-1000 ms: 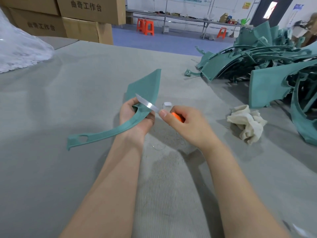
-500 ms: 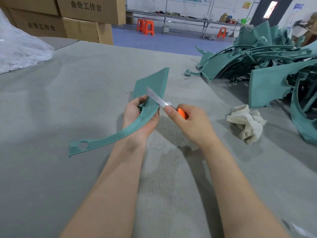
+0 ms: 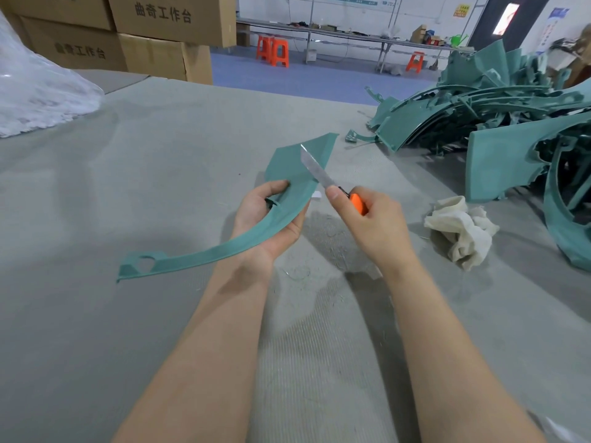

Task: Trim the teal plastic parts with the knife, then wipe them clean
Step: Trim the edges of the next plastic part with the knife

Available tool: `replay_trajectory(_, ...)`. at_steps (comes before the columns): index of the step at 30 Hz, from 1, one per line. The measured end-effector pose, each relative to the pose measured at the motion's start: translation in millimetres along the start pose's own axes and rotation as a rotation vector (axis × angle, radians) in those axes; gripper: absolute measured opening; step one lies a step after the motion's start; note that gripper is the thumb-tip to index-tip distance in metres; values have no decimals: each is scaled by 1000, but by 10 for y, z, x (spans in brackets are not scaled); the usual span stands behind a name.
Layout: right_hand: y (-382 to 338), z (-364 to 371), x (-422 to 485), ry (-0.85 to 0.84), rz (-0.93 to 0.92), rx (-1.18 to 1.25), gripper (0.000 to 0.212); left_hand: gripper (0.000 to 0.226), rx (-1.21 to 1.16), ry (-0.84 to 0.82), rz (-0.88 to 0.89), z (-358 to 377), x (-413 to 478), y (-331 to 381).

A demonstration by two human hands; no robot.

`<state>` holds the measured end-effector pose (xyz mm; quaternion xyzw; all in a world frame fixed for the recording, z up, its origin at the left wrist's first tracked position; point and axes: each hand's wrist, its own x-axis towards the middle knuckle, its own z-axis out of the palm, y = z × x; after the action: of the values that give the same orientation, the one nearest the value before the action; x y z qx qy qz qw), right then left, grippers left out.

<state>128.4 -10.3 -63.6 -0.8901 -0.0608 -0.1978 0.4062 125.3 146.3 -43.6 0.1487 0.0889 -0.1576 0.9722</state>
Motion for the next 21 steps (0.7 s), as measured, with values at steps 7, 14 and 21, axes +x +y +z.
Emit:
replay_trajectory(7, 55, -67, 34, 179, 74, -83, 63, 14, 93, 6, -59, -5, -27, 15)
replay_trajectory(14, 106, -118, 47, 250, 164, -142, 61, 17, 118, 40, -63, -21, -17, 25)
replay_trajectory(21, 38, -67, -29, 57, -2, -14, 59, 16, 17, 84, 72, -54, 24, 35)
